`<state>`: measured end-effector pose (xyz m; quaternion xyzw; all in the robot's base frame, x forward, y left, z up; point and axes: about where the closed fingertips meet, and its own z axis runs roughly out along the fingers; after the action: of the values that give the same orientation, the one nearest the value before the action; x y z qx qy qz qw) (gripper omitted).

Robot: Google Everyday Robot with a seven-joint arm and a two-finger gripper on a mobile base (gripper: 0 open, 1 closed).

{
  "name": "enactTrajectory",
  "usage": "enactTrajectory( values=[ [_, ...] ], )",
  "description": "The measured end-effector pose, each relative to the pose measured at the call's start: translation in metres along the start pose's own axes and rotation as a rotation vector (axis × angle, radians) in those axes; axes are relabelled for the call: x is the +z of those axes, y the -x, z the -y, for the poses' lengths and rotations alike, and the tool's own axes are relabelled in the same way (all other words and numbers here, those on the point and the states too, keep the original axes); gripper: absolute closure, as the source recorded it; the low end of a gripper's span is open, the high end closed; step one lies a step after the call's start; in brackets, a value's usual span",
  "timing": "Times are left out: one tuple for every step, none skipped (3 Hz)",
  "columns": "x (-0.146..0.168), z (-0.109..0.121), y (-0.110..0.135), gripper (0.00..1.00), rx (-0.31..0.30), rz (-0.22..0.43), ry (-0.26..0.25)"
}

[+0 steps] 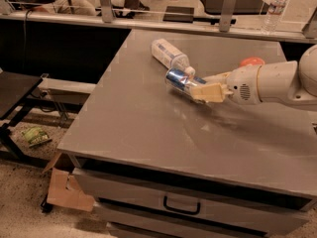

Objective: Move redbull can near blue plastic bottle

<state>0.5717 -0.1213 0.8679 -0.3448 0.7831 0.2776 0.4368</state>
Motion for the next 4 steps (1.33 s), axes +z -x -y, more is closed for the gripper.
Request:
enactTrajectory(
  values=[
    [0.011, 0.005, -0.004, 0.52, 0.026, 0.01, 0.001],
    [0.011, 0.008, -0.011, 0.21, 0.049, 0.025, -0.008],
    [0.01, 0.009, -0.015, 0.01, 0.058, 0.029, -0.011],
    [-0.003, 0.002, -0.025, 0.0, 0.065, 0.036, -0.009]
  ],
)
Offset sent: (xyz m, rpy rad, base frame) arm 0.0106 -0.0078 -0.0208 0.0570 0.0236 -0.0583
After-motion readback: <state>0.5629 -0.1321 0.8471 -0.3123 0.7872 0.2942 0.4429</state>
